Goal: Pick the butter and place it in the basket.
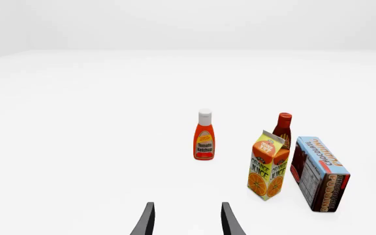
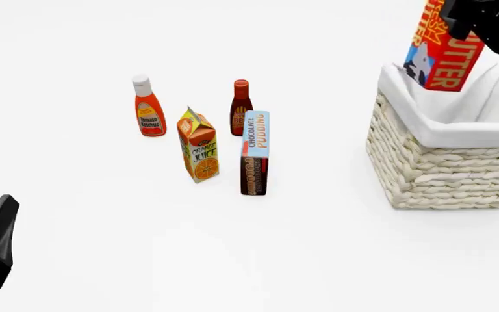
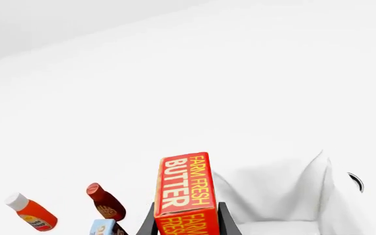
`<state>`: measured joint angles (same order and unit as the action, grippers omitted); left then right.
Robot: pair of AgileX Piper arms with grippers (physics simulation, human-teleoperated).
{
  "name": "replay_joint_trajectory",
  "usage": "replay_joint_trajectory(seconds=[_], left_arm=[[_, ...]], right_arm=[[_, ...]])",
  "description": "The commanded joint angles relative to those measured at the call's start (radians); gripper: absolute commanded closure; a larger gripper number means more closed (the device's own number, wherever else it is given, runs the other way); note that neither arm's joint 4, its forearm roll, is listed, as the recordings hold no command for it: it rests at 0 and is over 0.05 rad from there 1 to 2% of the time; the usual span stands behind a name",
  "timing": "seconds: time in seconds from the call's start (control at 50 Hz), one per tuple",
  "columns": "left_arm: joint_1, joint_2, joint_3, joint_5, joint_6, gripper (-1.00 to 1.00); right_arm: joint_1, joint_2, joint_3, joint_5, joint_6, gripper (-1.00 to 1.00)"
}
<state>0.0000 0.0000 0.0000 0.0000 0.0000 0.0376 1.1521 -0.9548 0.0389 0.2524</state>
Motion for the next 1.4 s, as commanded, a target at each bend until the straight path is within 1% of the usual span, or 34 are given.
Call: replay_joint_trajectory(seconds=[0.02,0.62,1.4], left_arm=[[0.0,0.0,0.0,0.0,0.0,-1.0],[0.0,0.0,0.0,0.0,0.0,-1.0],[0.0,0.0,0.0,0.0,0.0,-1.0]], right_arm=[[-0.017,-0.006,-0.013,-0.013,0.023,1.0],[-0.071,0.03,0.002,-0.054,0.036,1.0],[-0.137,0.061,0.011,-0.086,0.038,1.0]])
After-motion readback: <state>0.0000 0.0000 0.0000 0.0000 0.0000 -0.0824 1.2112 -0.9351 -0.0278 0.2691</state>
